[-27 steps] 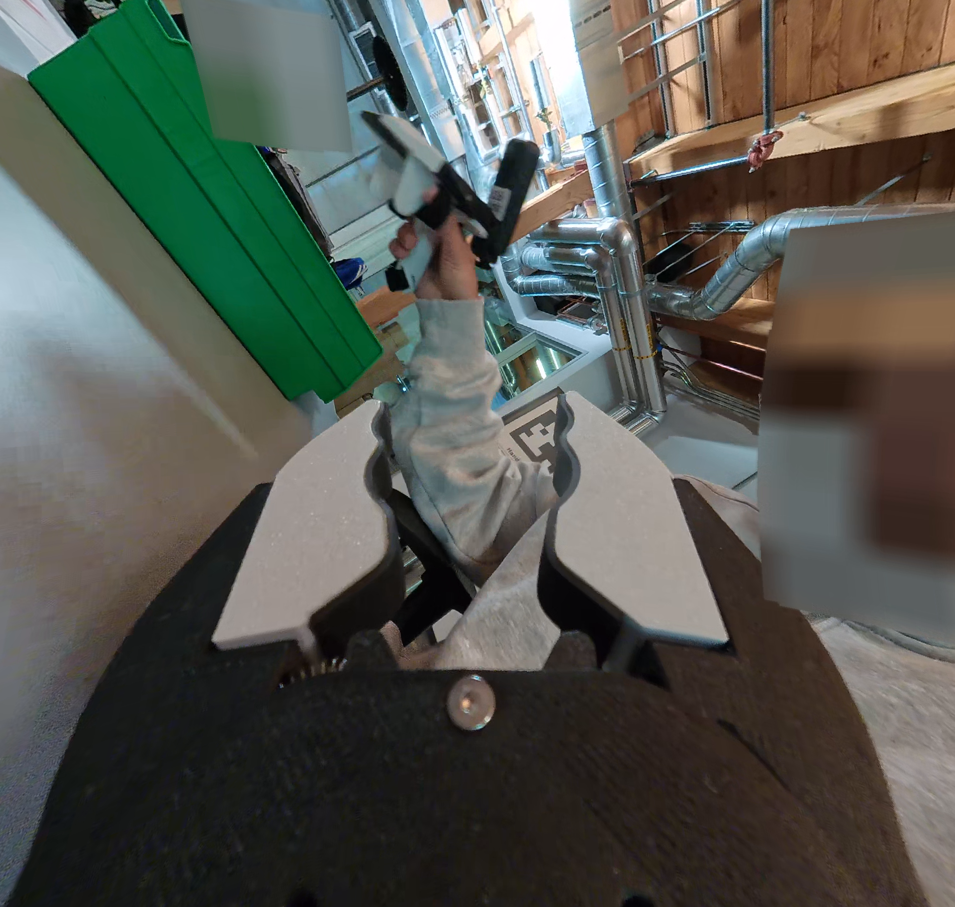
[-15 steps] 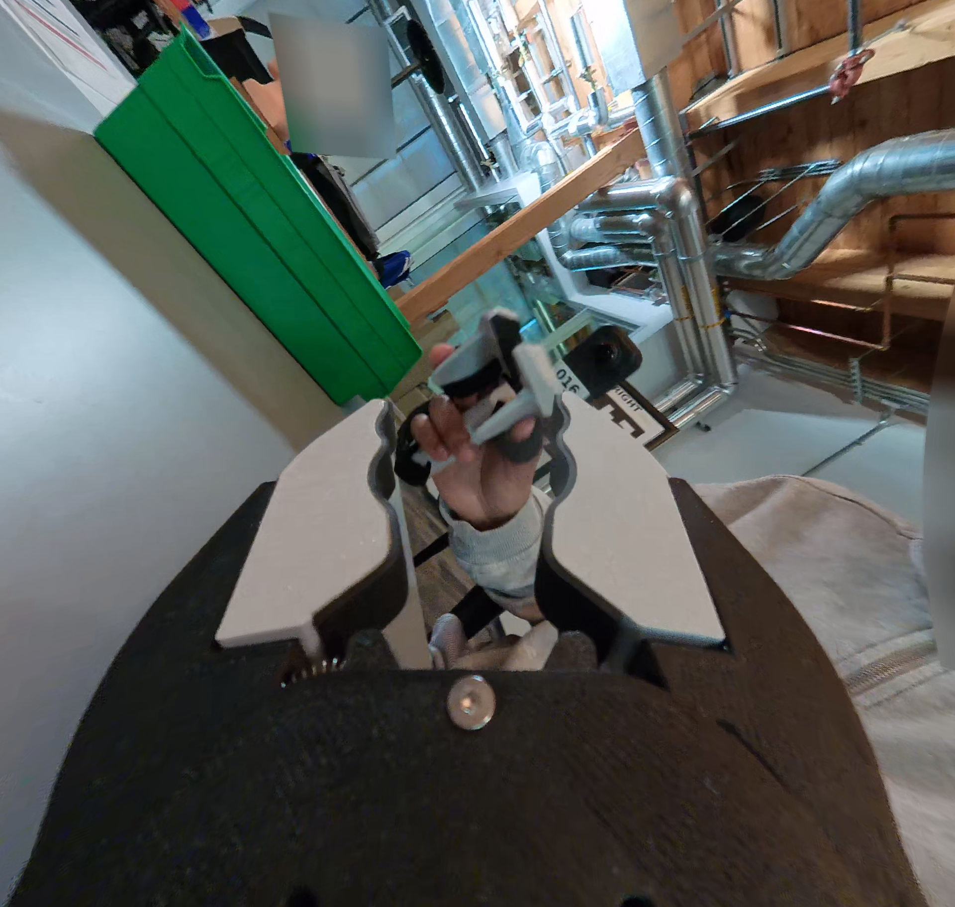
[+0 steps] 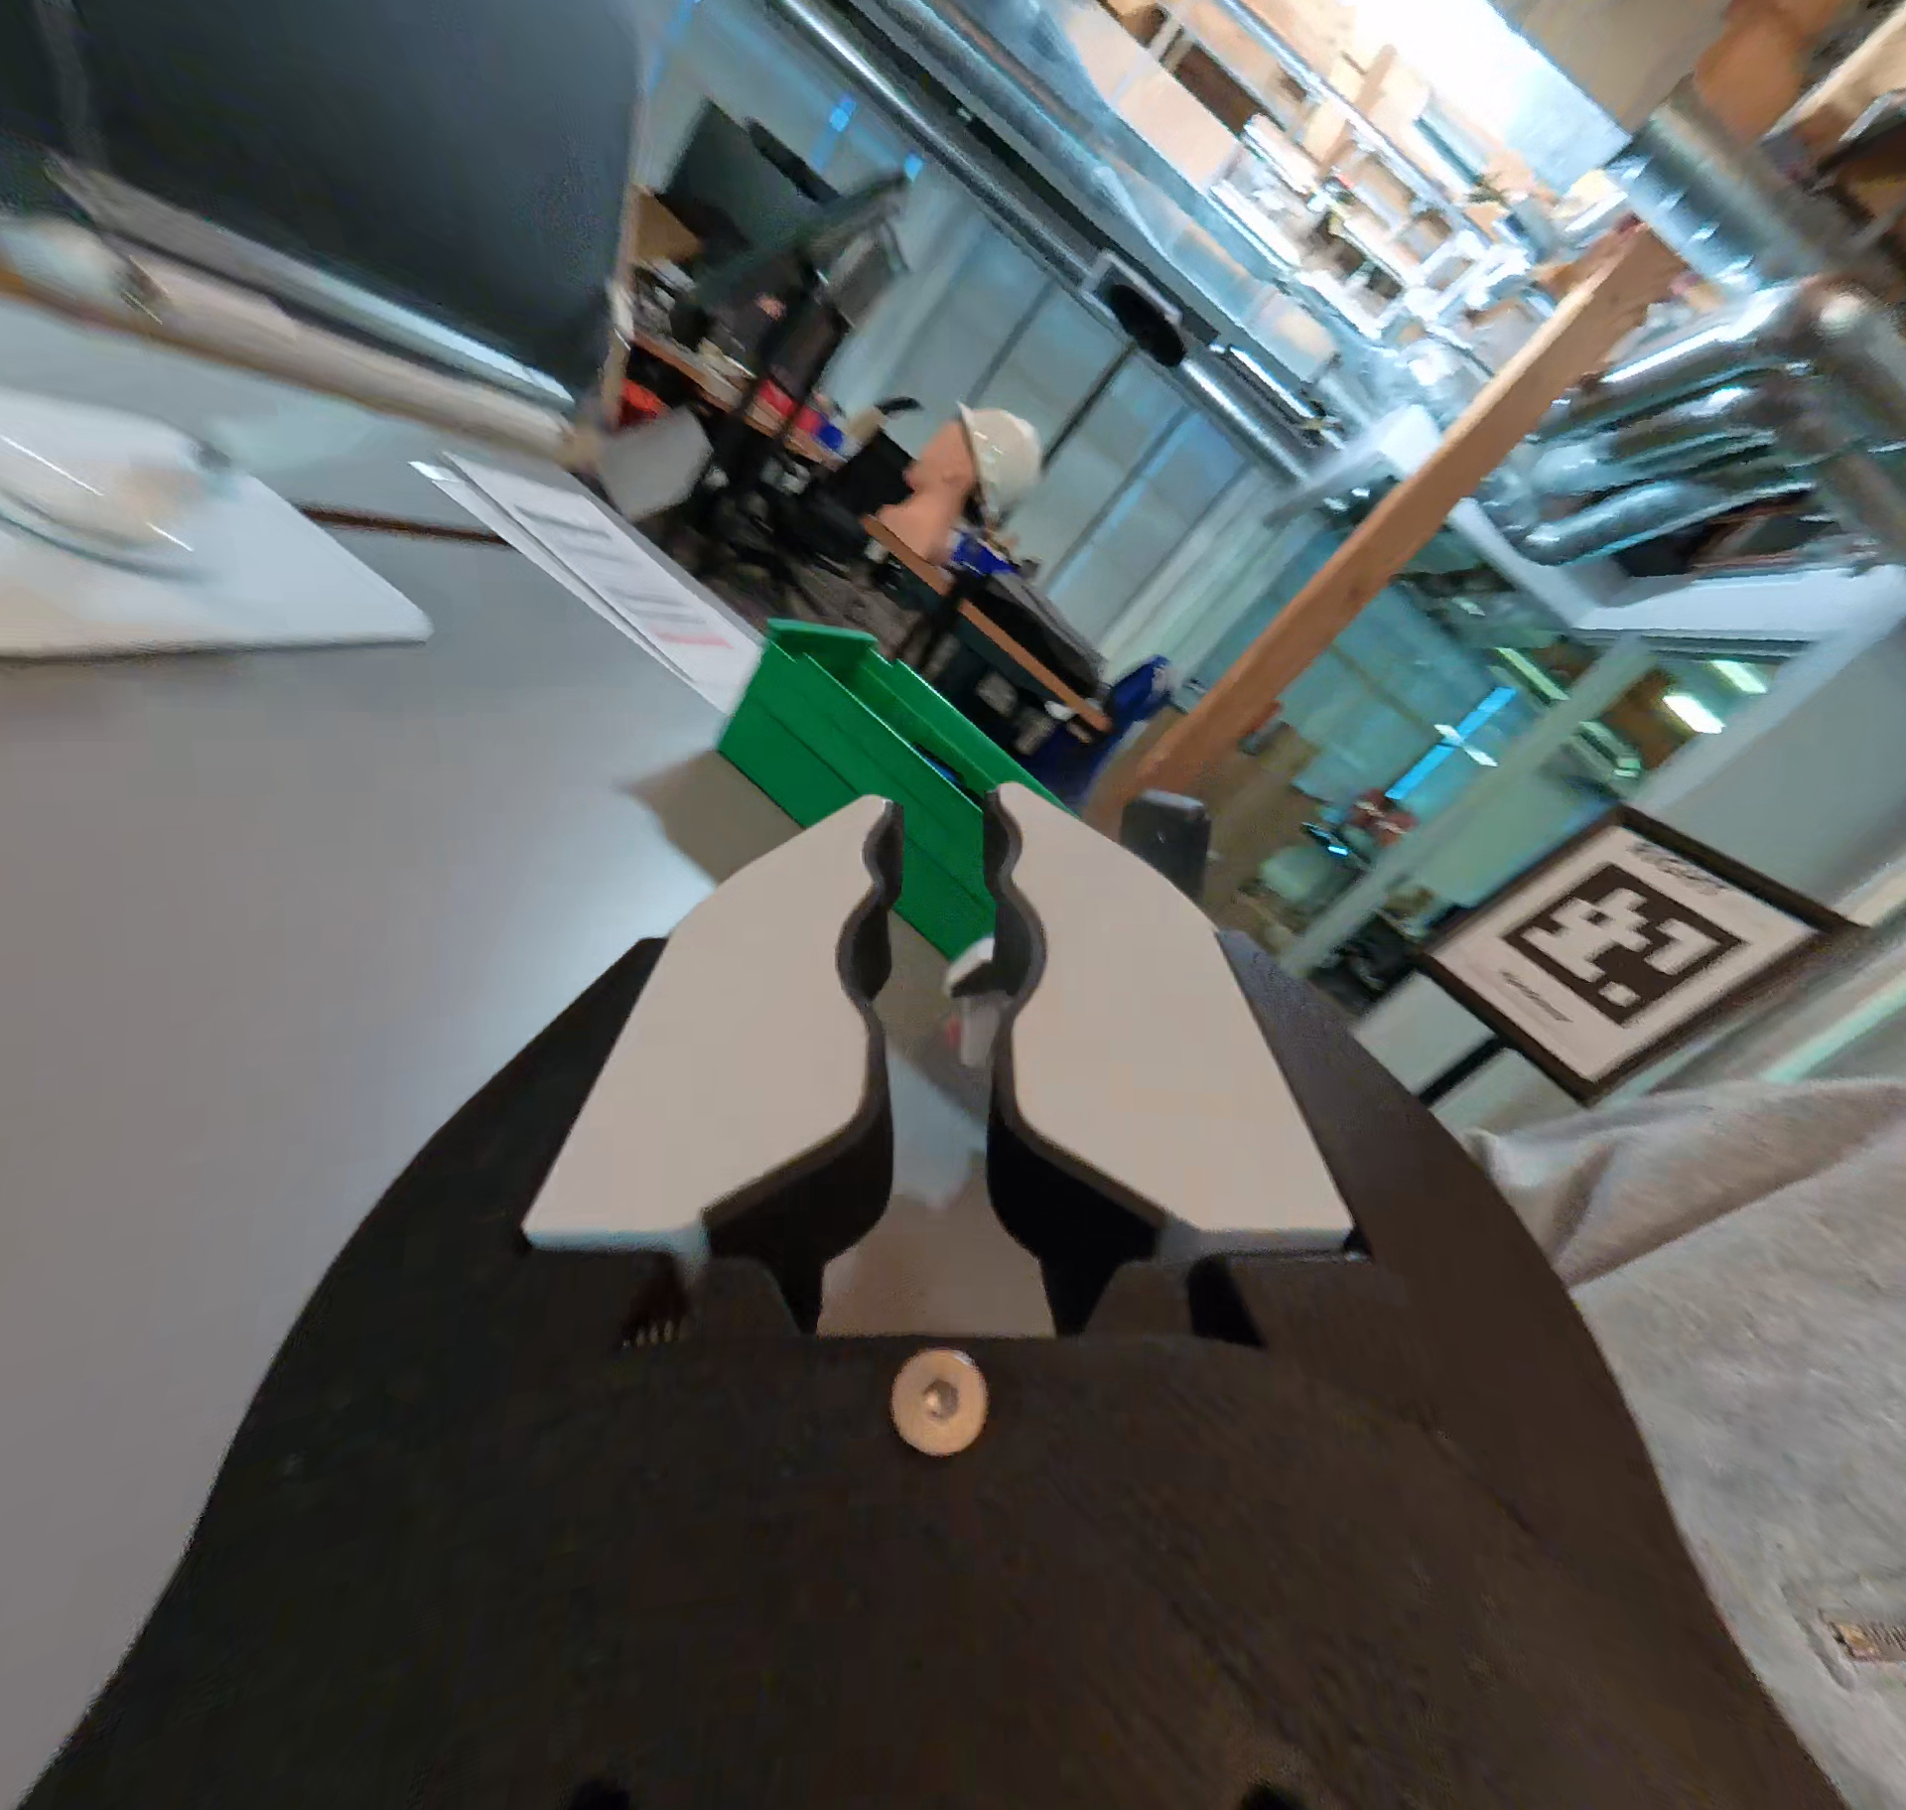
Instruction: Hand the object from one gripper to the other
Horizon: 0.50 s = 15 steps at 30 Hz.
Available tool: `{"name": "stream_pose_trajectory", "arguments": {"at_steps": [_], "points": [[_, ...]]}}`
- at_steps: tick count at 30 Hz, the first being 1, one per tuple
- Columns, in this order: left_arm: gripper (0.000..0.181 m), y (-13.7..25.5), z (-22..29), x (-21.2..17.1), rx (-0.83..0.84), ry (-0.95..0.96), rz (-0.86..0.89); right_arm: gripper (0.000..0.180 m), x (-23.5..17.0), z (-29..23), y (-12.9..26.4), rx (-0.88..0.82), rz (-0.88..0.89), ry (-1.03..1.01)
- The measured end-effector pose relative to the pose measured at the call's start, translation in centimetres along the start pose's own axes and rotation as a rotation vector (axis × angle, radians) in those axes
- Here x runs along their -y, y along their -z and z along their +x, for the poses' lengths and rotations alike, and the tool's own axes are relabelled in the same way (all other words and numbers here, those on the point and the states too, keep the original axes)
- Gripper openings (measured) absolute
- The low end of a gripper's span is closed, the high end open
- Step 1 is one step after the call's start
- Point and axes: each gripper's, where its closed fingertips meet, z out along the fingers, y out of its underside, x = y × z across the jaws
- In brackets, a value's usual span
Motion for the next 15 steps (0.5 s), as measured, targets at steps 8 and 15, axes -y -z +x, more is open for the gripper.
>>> {"name": "stream_pose_trajectory", "arguments": {"at_steps": [8, 15], "points": [[0.022, 16.6, -5.1, 7.2, 0.604, -0.133, -0.028, 0.025, -0.2, -0.4, -0.1, 0.015, -0.019, 0.008], [0.017, 30.1, -13.7, 0.8, 1.027, 0.122, -0.258, 0.024, -1.3, -1.2, -1.1, 0.037, -0.072, 0.048]]}}
